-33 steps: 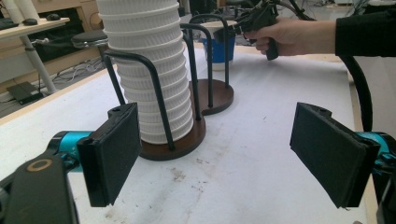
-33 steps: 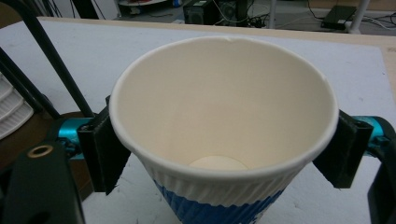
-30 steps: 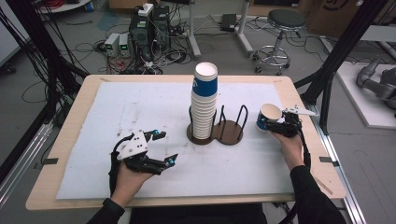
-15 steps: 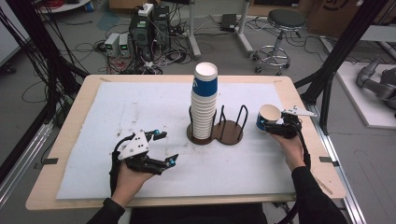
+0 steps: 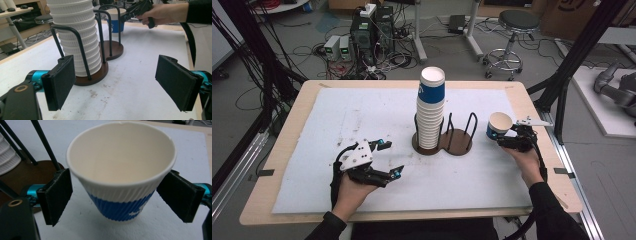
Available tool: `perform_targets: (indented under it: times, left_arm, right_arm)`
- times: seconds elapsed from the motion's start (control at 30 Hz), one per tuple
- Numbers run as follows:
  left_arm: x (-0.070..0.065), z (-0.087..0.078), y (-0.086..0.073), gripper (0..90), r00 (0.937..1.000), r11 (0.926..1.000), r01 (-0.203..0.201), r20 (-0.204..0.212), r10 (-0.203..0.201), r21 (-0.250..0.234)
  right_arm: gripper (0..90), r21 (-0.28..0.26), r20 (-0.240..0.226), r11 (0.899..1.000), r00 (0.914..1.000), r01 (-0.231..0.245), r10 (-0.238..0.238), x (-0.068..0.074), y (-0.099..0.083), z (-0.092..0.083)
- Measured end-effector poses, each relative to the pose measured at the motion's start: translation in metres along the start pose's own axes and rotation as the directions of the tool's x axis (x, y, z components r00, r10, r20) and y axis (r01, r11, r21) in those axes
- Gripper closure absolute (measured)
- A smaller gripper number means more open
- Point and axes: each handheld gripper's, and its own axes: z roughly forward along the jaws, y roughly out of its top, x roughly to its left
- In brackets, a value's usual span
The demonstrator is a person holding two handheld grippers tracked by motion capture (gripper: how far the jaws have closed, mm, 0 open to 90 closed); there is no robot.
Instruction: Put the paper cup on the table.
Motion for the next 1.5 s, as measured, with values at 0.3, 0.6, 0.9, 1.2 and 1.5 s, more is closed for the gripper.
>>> perform_targets:
  times: [0.3,0.6,0.9,1.2,1.5]
  left_arm:
    - [0.000,0.000,0.000,16.5,1.0000,1.0000,-0.001,0.000,0.001,-0.002]
    - [-0.001,0.000,0.001,16.5,1.0000,1.0000,0.002,0.001,-0.002,-0.004]
    - [0.000,0.002,0.002,16.5,1.0000,0.9999,0.007,0.004,-0.007,-0.009]
    - [-0.004,0.004,0.004,16.4,0.9996,1.0000,0.007,0.026,-0.007,-0.005]
    - [-0.011,0.008,0.015,16.5,0.9987,0.9997,-0.010,0.050,0.011,-0.021]
  right_arm:
    - [13.8,0.003,-0.024,1.000,0.9995,-0.019,0.019,0.000,-0.007,-0.022]
    - [13.9,-0.120,-0.113,0.993,0.9936,-0.012,-0.002,0.010,-0.008,-0.059]
    - [14.0,-0.255,-0.243,0.966,0.9651,0.034,-0.098,0.040,0.009,-0.083]
    - [14.6,-0.326,-0.459,0.941,0.8542,0.095,-0.245,0.091,0.026,-0.084]
    - [15.0,-0.290,-0.513,0.946,0.8099,0.147,-0.284,0.112,0.017,-0.070]
